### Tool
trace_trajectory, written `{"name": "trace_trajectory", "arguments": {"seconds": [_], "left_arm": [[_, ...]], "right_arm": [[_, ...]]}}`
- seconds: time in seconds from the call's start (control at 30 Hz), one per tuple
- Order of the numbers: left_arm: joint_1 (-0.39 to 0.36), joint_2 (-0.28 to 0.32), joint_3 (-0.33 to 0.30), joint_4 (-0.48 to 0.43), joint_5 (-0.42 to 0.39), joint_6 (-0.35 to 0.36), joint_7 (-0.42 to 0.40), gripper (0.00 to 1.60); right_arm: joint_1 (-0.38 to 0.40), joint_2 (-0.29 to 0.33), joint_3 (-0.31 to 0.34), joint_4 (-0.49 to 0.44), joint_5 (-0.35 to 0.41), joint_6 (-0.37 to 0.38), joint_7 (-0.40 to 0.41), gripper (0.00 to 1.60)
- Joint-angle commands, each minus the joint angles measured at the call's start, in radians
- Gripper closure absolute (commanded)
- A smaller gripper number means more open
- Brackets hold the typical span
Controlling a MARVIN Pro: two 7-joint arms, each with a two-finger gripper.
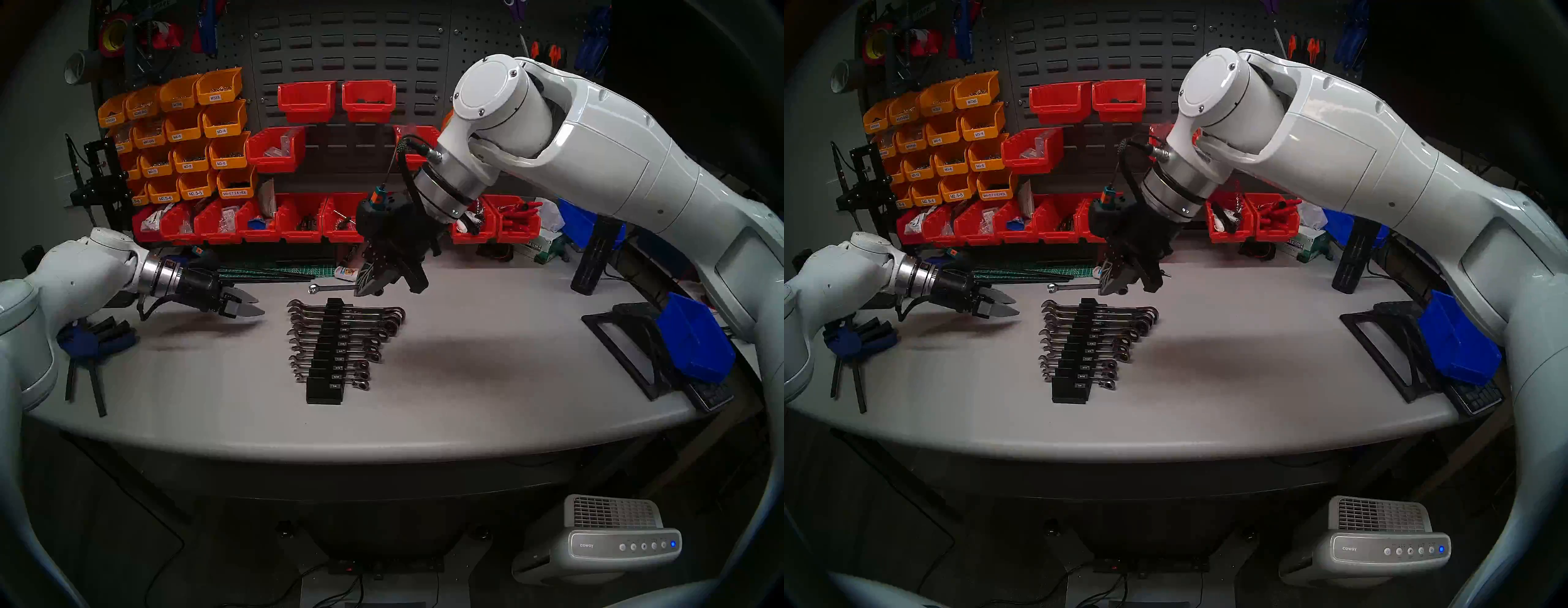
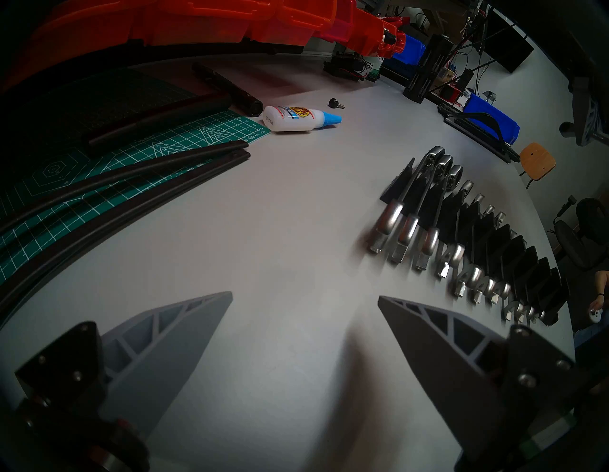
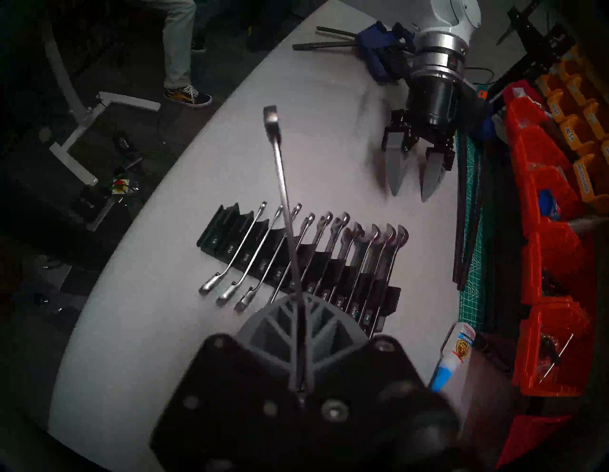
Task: Put the wrenches on the table into the correct slot in the case
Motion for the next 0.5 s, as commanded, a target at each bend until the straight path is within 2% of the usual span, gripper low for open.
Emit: {"name": "trace_trajectory", "arguments": {"seconds": [0.0,0.2,0.47], "left_arm": [[-0.028,-0.002,-0.010,0.002,-0.002,-0.001,-0.002,0.00],[-0.028,-0.003,-0.010,0.003,-0.001,-0.001,-0.002,0.00],[-0.028,-0.003,-0.010,0.003,-0.001,-0.001,-0.003,0.00]], "right_arm": [[0.027,-0.039,0.025,-0.009,0.016,0.010,0.004,1.60],[0.015,-0.043,0.002,-0.025,0.017,0.028,0.021,1.60],[0.001,-0.021,-0.023,-0.076,0.022,0.059,0.031,1.60]]}}
